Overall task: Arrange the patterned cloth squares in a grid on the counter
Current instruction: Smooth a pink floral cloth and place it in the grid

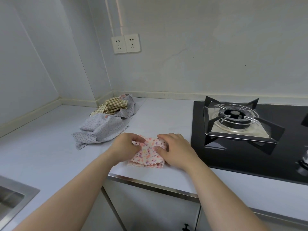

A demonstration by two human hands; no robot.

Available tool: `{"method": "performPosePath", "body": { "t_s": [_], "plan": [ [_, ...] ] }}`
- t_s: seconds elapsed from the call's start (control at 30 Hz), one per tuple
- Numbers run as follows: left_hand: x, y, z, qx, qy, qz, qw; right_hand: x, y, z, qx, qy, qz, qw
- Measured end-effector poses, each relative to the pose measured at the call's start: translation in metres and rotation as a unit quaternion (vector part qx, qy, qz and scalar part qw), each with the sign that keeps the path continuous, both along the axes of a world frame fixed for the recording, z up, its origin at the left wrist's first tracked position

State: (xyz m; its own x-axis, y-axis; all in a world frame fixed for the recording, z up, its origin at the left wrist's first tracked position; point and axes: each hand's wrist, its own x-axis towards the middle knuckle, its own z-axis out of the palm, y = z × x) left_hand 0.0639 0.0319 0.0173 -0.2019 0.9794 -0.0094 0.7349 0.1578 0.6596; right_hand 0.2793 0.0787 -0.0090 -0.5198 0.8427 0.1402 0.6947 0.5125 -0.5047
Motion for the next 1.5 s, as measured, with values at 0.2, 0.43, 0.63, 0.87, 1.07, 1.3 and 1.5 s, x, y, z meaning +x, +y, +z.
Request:
{"method": "performPosePath", "body": {
  "t_s": [0.2,0.43,0.63,0.87,1.07,1.3,1.5],
  "plan": [
    [-0.009,0.003,0.001,-0.020,0.052,0.000,0.998,0.000,0.000,-0.001,0.010,-0.004,-0.002,1.000],
    [-0.007,0.015,0.006,-0.028,0.113,0.000,0.993,-0.002,0.001,-0.001,0.012,-0.009,-0.006,1.000],
    [-0.007,0.031,-0.004,0.000,0.200,-0.010,0.980,-0.002,0.002,-0.002,0.009,-0.005,-0.011,1.000],
    [-0.018,0.037,-0.008,0.007,0.119,-0.037,0.992,-0.006,0.012,-0.008,-0.028,0.058,-0.063,0.996],
    [-0.019,0.029,0.001,0.068,-0.024,-0.044,0.996,-0.006,0.015,-0.006,-0.054,0.109,-0.065,0.990],
    [-0.015,0.024,0.029,0.191,-0.137,-0.033,0.971,-0.007,0.017,0.030,-0.142,0.198,0.039,0.969],
    [-0.050,0.032,0.050,0.306,-0.149,0.025,0.940,-0.057,0.025,0.096,-0.110,0.087,0.138,0.980]
  ]
}}
